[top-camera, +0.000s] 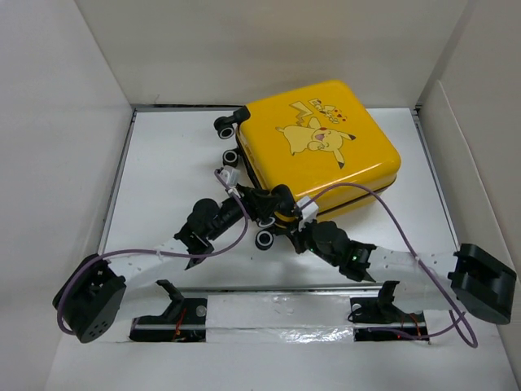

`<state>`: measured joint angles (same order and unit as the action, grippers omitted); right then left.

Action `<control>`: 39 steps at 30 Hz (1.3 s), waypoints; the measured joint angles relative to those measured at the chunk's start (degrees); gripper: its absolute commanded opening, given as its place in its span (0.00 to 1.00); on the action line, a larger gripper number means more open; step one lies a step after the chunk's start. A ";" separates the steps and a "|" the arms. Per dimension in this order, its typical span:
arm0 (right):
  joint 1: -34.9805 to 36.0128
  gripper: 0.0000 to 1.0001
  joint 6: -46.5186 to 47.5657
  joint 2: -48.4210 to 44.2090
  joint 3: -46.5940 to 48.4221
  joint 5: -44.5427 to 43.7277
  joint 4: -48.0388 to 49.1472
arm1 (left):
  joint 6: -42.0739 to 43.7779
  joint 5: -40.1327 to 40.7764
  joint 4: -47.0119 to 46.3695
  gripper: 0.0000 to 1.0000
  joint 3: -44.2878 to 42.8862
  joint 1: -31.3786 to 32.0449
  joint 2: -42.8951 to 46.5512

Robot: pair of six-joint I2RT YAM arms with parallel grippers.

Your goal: Pack the luggage

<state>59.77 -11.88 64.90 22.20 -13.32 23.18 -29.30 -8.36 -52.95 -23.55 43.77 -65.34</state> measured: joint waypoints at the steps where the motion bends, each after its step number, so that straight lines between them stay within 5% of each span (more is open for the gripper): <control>1: 1.03 0.00 0.13 1.70 1.40 -1.16 0.20 | -0.11 0.02 -0.07 0.57 -0.48 0.00 -0.55; 7: 4.57 0.00 0.50 7.82 4.61 -7.54 4.55 | -0.44 0.11 0.02 0.63 -2.34 -0.52 -2.82; 17: 5.53 0.00 -2.69 7.87 -1.55 -6.67 17.84 | -8.50 7.37 13.86 0.99 -13.77 -8.44 -3.61; 22: 7.06 0.00 -2.93 0.20 -4.68 -4.50 12.98 | -11.85 15.15 20.41 0.95 -24.92 -16.92 -6.16; 30: 8.57 0.00 -2.91 -6.88 -6.67 -3.30 6.99 | -11.91 18.01 32.54 0.80 -42.23 -27.78 -22.29; 33: 8.83 0.00 -2.93 -9.25 -8.22 -3.19 6.80 | -10.16 15.52 34.95 0.69 -42.49 -29.40 -24.76; 39: 9.22 0.00 -2.89 -14.99 -10.27 -3.19 3.76 | -6.23 8.46 27.10 0.80 -30.08 -30.38 -20.09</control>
<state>68.99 -14.76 49.91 11.92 -16.51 26.94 -35.53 0.10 -25.85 -53.63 13.39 -85.43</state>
